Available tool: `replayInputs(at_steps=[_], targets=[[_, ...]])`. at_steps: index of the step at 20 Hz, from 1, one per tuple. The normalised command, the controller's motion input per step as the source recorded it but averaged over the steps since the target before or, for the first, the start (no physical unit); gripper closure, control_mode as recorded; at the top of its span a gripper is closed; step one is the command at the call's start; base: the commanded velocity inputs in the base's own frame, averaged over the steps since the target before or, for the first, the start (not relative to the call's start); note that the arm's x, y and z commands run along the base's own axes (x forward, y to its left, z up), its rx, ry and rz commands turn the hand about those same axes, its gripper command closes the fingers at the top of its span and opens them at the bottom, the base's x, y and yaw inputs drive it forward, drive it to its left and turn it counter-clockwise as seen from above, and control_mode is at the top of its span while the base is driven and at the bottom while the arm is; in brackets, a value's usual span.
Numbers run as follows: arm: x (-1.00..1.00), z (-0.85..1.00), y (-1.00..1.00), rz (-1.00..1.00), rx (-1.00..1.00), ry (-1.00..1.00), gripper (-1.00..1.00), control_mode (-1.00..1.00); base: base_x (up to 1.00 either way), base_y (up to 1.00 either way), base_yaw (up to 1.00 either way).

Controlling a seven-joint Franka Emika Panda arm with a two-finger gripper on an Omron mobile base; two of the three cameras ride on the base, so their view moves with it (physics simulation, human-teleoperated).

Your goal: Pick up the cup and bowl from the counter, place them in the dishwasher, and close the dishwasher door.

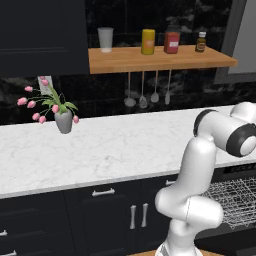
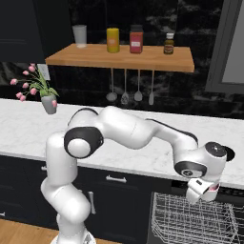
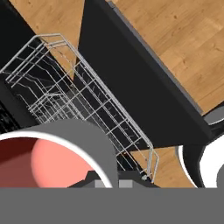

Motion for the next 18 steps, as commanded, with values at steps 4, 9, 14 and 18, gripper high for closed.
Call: replayInputs(at_steps=[4,9,14,18], targets=[[-0.50,-0.27,0.18,0.00,0.02,0.05,1.00,-1.00,0.00,0.00,0.00],[-0.04,-0.53,0.00,0.00,0.15,0.00,1.00,-1.00,0.00,0.00,0.00],[0.00,-0.45,-0.02,0.00,0.27,0.00,1.00,-1.00,0.00,0.00,0.00],[0.00,-0.30,-0.01,0.00,0.30,-0.01,1.00,-1.00,0.00,0.00,0.00]])
